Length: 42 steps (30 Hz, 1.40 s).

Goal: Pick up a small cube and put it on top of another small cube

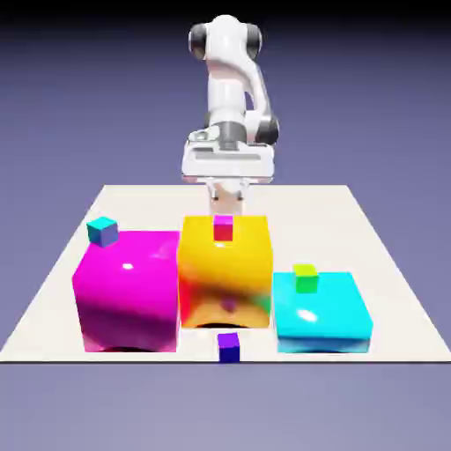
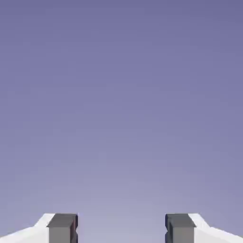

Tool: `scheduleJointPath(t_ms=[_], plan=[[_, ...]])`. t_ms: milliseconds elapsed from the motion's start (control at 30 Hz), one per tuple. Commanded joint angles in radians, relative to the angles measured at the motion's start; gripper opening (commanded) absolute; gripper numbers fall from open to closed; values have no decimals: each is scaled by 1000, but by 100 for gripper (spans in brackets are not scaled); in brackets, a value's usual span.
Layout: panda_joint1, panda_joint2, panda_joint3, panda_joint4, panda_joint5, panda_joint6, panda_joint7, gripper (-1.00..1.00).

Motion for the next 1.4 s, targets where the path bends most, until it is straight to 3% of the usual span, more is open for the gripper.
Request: scheduleJointPath(t_ms=[0,967,1133,1167,1367], plan=[[1,36,0,30,-1,-31,-1,0],[24,1084,-8,887,-40,-937,-36,0],[21,1179,-10,835,-43,-790,-33,0],[21,1179,-10,835,-43,-790,-33,-100],[19,1026,-7,860,-35,-968,-26,-100]])
